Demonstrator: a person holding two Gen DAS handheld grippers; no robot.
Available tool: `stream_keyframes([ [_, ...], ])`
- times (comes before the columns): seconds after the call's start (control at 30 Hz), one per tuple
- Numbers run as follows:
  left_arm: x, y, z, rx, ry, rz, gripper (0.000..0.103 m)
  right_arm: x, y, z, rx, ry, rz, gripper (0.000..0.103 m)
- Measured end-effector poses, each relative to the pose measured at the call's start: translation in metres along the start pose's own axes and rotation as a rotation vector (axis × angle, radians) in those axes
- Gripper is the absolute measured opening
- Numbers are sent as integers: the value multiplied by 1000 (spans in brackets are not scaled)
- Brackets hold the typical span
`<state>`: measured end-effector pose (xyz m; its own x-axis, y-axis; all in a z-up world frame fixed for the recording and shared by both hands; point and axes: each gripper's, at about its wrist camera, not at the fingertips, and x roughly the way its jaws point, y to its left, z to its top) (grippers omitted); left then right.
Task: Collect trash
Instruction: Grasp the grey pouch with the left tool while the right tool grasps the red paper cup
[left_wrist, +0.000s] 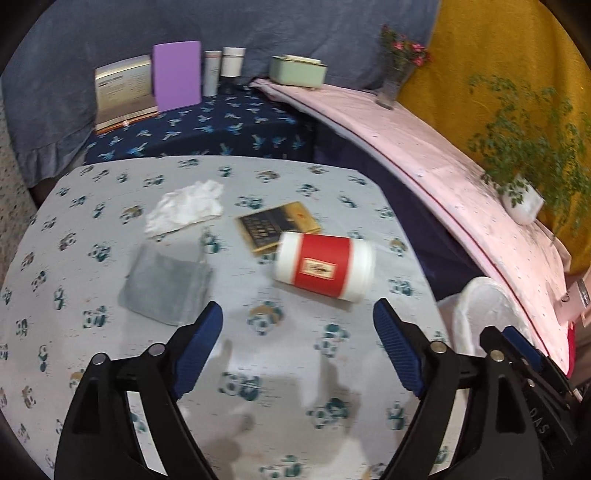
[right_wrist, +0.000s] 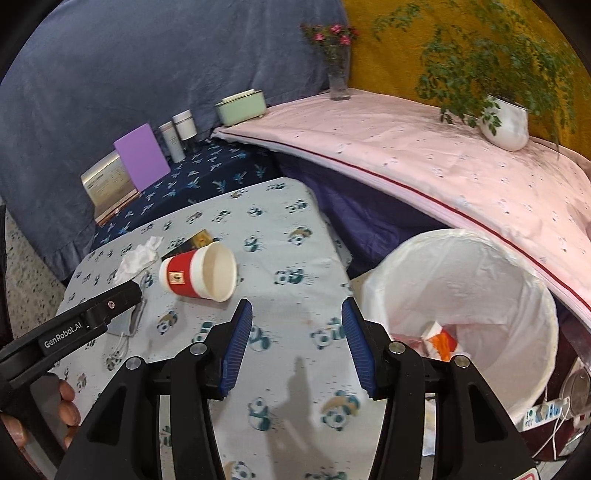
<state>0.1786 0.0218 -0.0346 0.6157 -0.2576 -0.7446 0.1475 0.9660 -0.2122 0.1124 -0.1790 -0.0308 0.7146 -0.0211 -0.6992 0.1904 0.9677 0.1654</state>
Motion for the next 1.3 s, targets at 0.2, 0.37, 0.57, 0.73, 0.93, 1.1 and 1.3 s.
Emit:
stream_keyframes([
  [0.2, 11, 38, 1, -16, 13, 84, 92, 18, 28, 2, -32, 26, 36, 49],
  [0.37, 27, 66, 0, -2, 49, 136, 92, 33, 49, 6, -58, 45, 60, 49],
  [0.57, 48, 89, 2, 7, 86, 151, 92, 58, 71, 15, -83, 67, 81, 49],
  [0.73, 69, 101, 5, 17, 131, 148, 92, 79, 83, 21, -93, 87, 92, 49],
  [0.93, 85, 107, 5, 30, 168, 121, 75, 101, 95, 22, -107, 116, 107, 49],
  [1.1, 83, 106, 9, 33, 166, 90, 36, 110, 105, 20, -121, 130, 125, 48],
  [1.3, 75, 94, 9, 35, 160, 56, 6, 108, 107, 15, -125, 143, 149, 17],
])
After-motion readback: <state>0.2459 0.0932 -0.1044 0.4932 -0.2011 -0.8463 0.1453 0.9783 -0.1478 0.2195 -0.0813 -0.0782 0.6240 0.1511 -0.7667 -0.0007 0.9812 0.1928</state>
